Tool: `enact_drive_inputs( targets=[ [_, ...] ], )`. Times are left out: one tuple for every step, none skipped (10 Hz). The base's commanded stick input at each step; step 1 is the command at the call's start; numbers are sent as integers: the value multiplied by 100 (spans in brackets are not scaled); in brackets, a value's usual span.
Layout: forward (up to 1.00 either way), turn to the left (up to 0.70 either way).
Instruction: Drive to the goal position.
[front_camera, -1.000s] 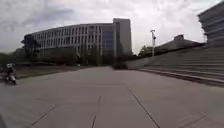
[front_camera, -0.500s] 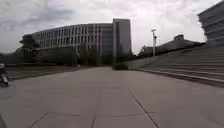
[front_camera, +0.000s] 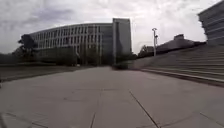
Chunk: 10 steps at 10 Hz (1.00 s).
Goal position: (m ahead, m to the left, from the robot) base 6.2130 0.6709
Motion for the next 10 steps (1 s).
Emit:
enact_drive_inputs(
  targets=[
    [66, 0],
    [66, 0],
    [66, 0],
    [66, 0],
    [66, 0],
    [66, 0],
    [66, 0],
    [66, 0],
    [66, 0],
    [66, 0]
  ],
)
